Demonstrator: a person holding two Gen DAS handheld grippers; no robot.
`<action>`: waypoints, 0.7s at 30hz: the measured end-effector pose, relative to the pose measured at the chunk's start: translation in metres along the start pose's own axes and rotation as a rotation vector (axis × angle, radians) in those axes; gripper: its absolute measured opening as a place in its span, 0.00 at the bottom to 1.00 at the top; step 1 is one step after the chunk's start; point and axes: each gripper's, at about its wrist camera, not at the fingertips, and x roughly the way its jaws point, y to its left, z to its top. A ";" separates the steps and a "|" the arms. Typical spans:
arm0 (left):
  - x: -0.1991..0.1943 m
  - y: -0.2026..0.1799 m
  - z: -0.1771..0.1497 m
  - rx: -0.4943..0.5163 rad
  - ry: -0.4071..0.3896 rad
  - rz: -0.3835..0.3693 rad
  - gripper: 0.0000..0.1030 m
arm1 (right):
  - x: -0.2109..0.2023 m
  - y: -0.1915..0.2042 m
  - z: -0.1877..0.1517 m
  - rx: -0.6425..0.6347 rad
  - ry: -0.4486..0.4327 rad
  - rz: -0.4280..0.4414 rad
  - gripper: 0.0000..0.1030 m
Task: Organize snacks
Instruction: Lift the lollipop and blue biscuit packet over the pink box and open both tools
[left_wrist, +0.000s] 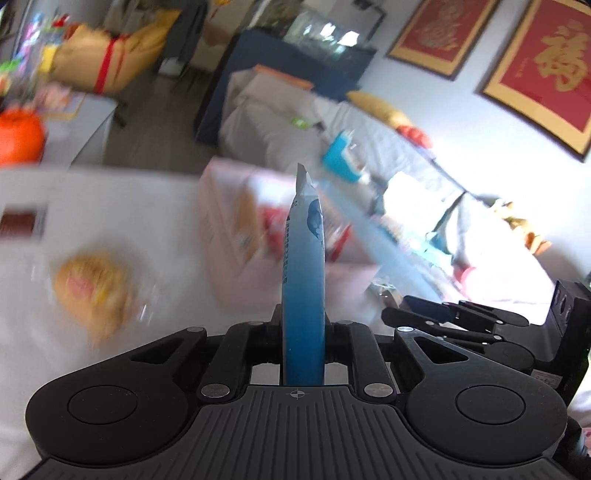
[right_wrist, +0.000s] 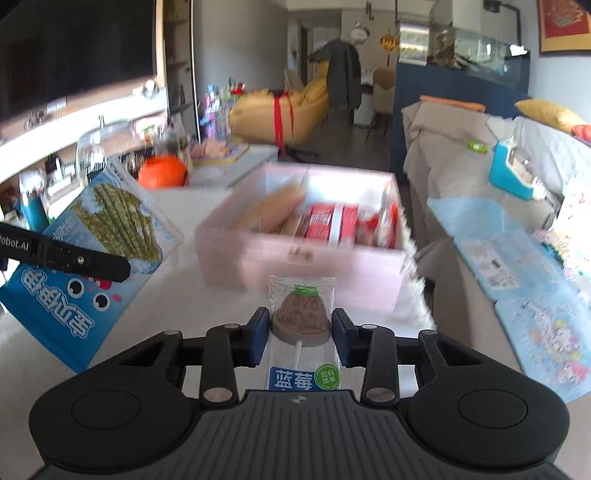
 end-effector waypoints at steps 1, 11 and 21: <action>-0.001 -0.008 0.015 0.020 -0.021 -0.007 0.18 | -0.005 -0.002 0.010 -0.011 -0.022 -0.004 0.35; 0.042 -0.034 0.154 0.040 -0.187 -0.112 0.23 | 0.004 -0.031 0.163 -0.029 -0.153 -0.063 0.37; 0.036 0.092 0.096 -0.121 -0.108 0.106 0.25 | 0.076 -0.057 0.157 0.049 0.029 -0.075 0.62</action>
